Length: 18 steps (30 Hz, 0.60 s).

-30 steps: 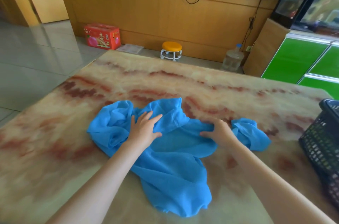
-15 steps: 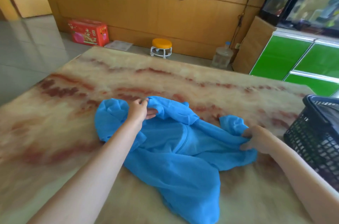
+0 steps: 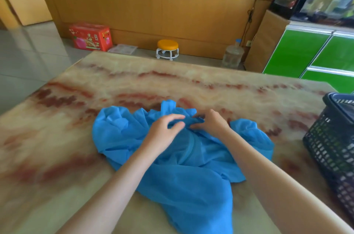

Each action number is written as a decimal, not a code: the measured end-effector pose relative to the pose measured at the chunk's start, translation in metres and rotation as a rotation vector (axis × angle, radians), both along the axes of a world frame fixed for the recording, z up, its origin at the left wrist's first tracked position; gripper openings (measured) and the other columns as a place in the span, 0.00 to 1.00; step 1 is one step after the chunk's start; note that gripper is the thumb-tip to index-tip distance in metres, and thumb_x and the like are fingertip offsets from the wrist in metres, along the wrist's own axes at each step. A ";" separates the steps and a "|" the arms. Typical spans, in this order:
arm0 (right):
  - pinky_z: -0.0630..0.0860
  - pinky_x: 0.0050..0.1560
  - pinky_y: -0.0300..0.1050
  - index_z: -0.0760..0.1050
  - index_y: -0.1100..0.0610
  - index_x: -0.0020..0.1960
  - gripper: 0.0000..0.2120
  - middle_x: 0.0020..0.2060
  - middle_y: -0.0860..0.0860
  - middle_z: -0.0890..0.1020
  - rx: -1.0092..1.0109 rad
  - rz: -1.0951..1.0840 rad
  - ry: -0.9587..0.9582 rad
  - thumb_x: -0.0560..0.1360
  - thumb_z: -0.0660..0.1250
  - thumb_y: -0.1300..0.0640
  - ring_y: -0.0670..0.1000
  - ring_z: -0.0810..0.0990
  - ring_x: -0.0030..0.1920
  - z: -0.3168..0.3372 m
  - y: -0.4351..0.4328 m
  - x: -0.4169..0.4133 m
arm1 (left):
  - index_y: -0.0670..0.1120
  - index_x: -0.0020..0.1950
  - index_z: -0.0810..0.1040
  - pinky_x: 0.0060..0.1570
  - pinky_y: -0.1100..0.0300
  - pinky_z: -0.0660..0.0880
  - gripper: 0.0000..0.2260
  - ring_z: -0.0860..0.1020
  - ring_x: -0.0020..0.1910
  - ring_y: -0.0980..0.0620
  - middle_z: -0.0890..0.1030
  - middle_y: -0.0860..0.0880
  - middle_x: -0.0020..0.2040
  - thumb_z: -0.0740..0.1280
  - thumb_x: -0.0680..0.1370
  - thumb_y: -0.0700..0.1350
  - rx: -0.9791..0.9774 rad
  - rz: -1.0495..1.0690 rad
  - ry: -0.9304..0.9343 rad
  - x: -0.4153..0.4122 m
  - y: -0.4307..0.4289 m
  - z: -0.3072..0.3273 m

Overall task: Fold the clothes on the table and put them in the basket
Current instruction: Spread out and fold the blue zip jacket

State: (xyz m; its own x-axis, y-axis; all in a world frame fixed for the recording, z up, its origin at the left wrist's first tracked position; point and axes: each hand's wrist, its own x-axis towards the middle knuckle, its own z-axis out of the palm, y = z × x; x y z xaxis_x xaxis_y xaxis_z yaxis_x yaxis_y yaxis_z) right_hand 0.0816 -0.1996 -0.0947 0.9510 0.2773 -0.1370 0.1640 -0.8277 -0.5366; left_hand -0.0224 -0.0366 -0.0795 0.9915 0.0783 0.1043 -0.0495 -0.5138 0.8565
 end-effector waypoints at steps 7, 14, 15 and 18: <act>0.74 0.28 0.47 0.78 0.57 0.43 0.02 0.36 0.56 0.79 0.685 -0.401 -0.012 0.74 0.68 0.60 0.53 0.78 0.27 0.032 0.012 0.034 | 0.56 0.69 0.71 0.72 0.58 0.53 0.19 0.54 0.76 0.54 0.61 0.52 0.76 0.65 0.78 0.48 0.450 -0.154 0.143 -0.014 -0.018 -0.026; 0.75 0.42 0.45 0.48 0.53 0.78 0.33 0.75 0.59 0.55 0.356 -0.173 0.068 0.80 0.62 0.57 0.57 0.76 0.53 0.048 0.015 0.056 | 0.55 0.76 0.55 0.74 0.47 0.48 0.25 0.44 0.77 0.52 0.47 0.52 0.79 0.59 0.82 0.45 0.607 -0.020 0.211 -0.016 -0.018 -0.035; 0.71 0.42 0.44 0.50 0.54 0.78 0.33 0.75 0.60 0.55 0.204 -0.157 0.061 0.79 0.64 0.57 0.57 0.75 0.54 0.038 0.012 0.054 | 0.55 0.77 0.53 0.74 0.47 0.47 0.26 0.43 0.77 0.52 0.46 0.52 0.79 0.58 0.82 0.44 0.626 -0.015 0.201 -0.017 -0.019 -0.034; 0.68 0.43 0.40 0.69 0.59 0.69 0.23 0.64 0.58 0.75 0.138 -0.133 -0.023 0.76 0.68 0.56 0.58 0.78 0.56 0.018 0.000 0.037 | 0.54 0.77 0.51 0.73 0.46 0.45 0.26 0.43 0.77 0.53 0.49 0.54 0.78 0.57 0.82 0.42 0.669 -0.059 0.151 -0.020 -0.024 -0.034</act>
State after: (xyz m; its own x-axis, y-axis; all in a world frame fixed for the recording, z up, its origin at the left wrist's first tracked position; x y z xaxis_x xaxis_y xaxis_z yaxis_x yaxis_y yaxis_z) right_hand 0.1182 -0.2001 -0.0765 0.9829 0.1640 -0.0840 0.0721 -0.7616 -0.6441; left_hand -0.0422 -0.0604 -0.1135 0.9995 -0.0095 -0.0286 0.0013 -0.9346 0.3556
